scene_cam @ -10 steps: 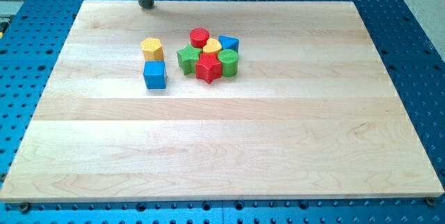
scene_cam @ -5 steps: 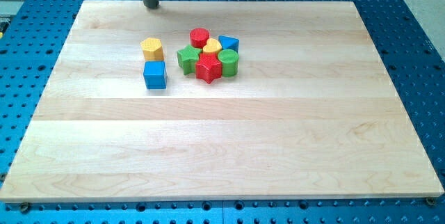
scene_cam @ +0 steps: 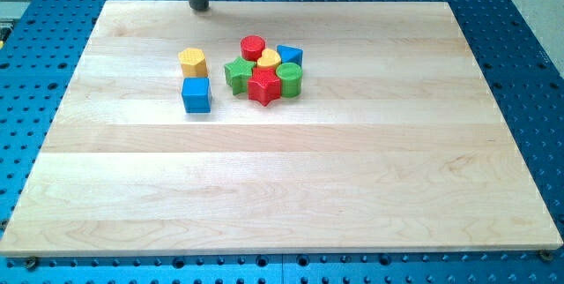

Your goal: Push the hexagon to the left of the green star

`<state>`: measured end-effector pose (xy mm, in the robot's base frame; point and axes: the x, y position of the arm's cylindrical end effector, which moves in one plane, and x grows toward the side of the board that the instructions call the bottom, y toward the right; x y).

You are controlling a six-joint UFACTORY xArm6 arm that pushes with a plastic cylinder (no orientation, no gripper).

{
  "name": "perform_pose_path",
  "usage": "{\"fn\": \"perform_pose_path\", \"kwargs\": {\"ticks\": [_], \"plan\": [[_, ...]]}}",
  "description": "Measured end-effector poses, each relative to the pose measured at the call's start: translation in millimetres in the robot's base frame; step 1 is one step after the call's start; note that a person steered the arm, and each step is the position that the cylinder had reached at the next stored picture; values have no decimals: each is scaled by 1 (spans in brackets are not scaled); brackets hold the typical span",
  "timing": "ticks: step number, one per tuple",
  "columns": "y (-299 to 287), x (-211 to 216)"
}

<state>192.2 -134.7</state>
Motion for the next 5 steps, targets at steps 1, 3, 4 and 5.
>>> {"fn": "perform_pose_path", "kwargs": {"ticks": [1, 3, 4, 5], "plan": [[4, 1], [13, 0], [18, -1], [21, 0]]}}
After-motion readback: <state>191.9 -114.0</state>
